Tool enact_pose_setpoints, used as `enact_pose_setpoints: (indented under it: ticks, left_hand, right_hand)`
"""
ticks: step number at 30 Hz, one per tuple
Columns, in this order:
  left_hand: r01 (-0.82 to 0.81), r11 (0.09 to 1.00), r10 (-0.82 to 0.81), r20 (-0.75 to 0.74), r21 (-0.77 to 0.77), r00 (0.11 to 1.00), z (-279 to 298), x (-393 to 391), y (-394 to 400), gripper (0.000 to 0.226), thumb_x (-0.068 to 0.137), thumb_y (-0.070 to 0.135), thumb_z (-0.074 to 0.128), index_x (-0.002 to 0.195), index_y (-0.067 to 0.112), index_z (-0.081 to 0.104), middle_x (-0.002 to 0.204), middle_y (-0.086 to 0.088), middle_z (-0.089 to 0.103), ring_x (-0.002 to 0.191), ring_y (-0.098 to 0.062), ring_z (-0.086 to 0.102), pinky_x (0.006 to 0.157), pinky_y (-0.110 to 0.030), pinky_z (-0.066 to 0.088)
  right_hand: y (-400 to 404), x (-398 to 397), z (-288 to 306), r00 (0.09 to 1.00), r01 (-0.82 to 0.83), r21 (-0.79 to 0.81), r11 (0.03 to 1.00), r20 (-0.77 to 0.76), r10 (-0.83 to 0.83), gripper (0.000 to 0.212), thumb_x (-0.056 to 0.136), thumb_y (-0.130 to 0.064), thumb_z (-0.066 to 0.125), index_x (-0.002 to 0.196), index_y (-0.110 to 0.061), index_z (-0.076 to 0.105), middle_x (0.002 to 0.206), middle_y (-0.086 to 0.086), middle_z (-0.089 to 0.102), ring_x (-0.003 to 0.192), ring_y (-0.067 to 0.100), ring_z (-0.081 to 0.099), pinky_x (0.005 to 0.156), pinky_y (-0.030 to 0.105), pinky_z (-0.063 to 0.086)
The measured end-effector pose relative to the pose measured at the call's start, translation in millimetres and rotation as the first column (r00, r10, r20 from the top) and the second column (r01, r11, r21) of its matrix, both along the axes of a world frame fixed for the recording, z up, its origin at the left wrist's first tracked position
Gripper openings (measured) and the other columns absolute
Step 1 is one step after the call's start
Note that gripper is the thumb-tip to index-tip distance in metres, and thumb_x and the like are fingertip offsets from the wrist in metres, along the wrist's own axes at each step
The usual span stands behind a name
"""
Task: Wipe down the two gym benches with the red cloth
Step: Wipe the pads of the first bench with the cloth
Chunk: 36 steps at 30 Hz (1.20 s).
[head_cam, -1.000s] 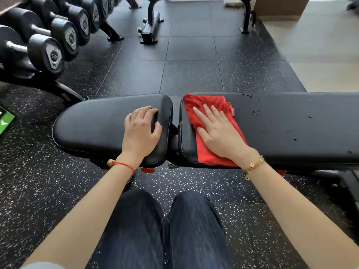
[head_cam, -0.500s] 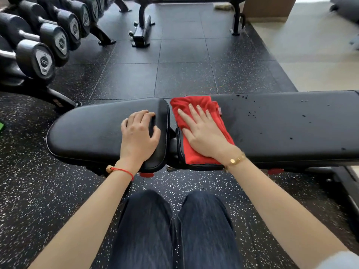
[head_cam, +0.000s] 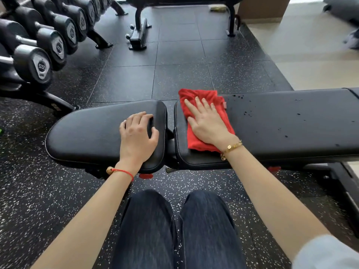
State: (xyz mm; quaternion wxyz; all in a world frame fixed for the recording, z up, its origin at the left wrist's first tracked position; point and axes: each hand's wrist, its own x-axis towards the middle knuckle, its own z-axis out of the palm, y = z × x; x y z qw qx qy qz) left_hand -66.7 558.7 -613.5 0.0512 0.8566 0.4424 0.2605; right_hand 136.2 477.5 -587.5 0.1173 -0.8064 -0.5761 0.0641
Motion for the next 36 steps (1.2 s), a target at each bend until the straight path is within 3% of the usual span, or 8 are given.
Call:
enact_pose_setpoints:
  ticks: [5, 9, 14, 18, 24, 28, 32, 36]
  left_hand:
    - [0.006, 1.000, -0.006, 0.005, 0.007, 1.000, -1.7, -2.7, 2.2, 0.037, 0.090, 0.029, 0.053, 0.126, 0.019, 0.059, 0.134, 0.000, 0.058, 0.129, -0.021, 0.046, 0.112, -0.044, 0.028]
    - [0.007, 1.000, -0.007, 0.005, 0.009, 1.000, -1.8, -2.2, 1.8, 0.038, 0.091, 0.029, 0.053, 0.127, 0.018, 0.059, 0.134, -0.002, 0.058, 0.129, -0.022, 0.047, 0.112, -0.044, 0.029]
    - [-0.003, 1.000, 0.003, -0.011, 0.014, 1.000, -0.9, 0.5, -0.9, 0.039, 0.090, 0.029, 0.051, 0.126, 0.016, 0.059, 0.133, -0.004, 0.058, 0.127, -0.024, 0.048, 0.112, -0.046, 0.031]
    - [0.002, 1.000, -0.002, -0.001, 0.018, 1.000, -0.9, 0.4, -0.3, 0.038, 0.089, 0.029, 0.051, 0.124, 0.016, 0.060, 0.132, -0.004, 0.059, 0.127, -0.024, 0.048, 0.110, -0.047, 0.032]
    - [0.017, 1.000, -0.018, 0.015, 0.013, 1.000, -2.4, -3.3, 3.1, 0.037, 0.090, 0.029, 0.055, 0.125, 0.018, 0.060, 0.133, -0.002, 0.059, 0.127, -0.023, 0.048, 0.110, -0.046, 0.031]
    - [0.014, 1.000, -0.014, 0.020, 0.015, 1.000, -3.2, -3.7, 3.5, 0.037, 0.090, 0.029, 0.055, 0.125, 0.018, 0.060, 0.133, -0.002, 0.059, 0.127, -0.022, 0.048, 0.110, -0.045, 0.030]
    - [-0.007, 1.000, 0.007, 0.000, 0.021, 1.000, -1.2, 0.0, 0.0, 0.038, 0.089, 0.028, 0.054, 0.124, 0.015, 0.061, 0.131, -0.004, 0.060, 0.126, -0.025, 0.049, 0.110, -0.047, 0.033]
    - [-0.012, 1.000, 0.012, -0.004, 0.020, 1.000, -0.5, 0.8, -1.2, 0.038, 0.088, 0.028, 0.053, 0.124, 0.015, 0.061, 0.131, -0.005, 0.060, 0.126, -0.025, 0.050, 0.110, -0.048, 0.034]
  right_hand:
    - [-56.9, -10.8, -7.0, 0.992, -0.124, 0.075, 0.989, 0.020, 0.122, 0.057, 0.100, -0.033, 0.037, 0.154, -0.035, 0.017, 0.163, 0.002, 0.014, 0.151, 0.023, 0.009, 0.123, 0.038, 0.002]
    - [-72.7, 25.1, -6.4, 1.000, 0.015, 0.070, 0.997, -0.006, -0.015, 0.057, 0.100, -0.031, 0.038, 0.154, -0.034, 0.019, 0.163, 0.002, 0.015, 0.151, 0.023, 0.010, 0.122, 0.037, 0.001]
    - [-16.4, 41.7, 0.2, 0.990, 0.143, -0.019, 0.990, -0.002, -0.143, 0.057, 0.102, -0.033, 0.033, 0.155, -0.031, 0.012, 0.164, 0.009, 0.006, 0.151, 0.028, 0.004, 0.121, 0.042, -0.003]
    - [7.8, 2.3, 1.5, 1.000, 0.028, -0.011, 1.000, 0.012, -0.028, 0.057, 0.102, -0.034, 0.032, 0.155, -0.030, 0.012, 0.164, 0.009, 0.005, 0.151, 0.027, 0.003, 0.122, 0.041, -0.003]
    - [-43.0, -28.5, -1.4, 0.990, -0.133, 0.047, 0.990, 0.048, 0.131, 0.055, 0.102, -0.031, 0.034, 0.154, -0.033, 0.018, 0.163, 0.003, 0.012, 0.151, 0.024, 0.007, 0.122, 0.039, 0.000]
    - [-68.5, 1.9, -3.4, 1.000, -0.024, 0.076, 0.997, -0.007, 0.025, 0.055, 0.101, -0.030, 0.037, 0.154, -0.033, 0.020, 0.163, 0.002, 0.015, 0.151, 0.023, 0.010, 0.123, 0.037, 0.001]
    - [-26.5, 31.8, -0.3, 0.991, 0.134, 0.000, 0.991, 0.000, -0.134, 0.055, 0.103, -0.032, 0.032, 0.155, -0.030, 0.014, 0.164, 0.008, 0.008, 0.151, 0.028, 0.004, 0.122, 0.040, -0.002]
    - [12.6, 18.5, 1.8, 0.993, 0.121, -0.019, 0.992, 0.008, -0.121, 0.056, 0.103, -0.033, 0.030, 0.156, -0.029, 0.011, 0.164, 0.010, 0.004, 0.151, 0.029, 0.002, 0.122, 0.043, -0.003]
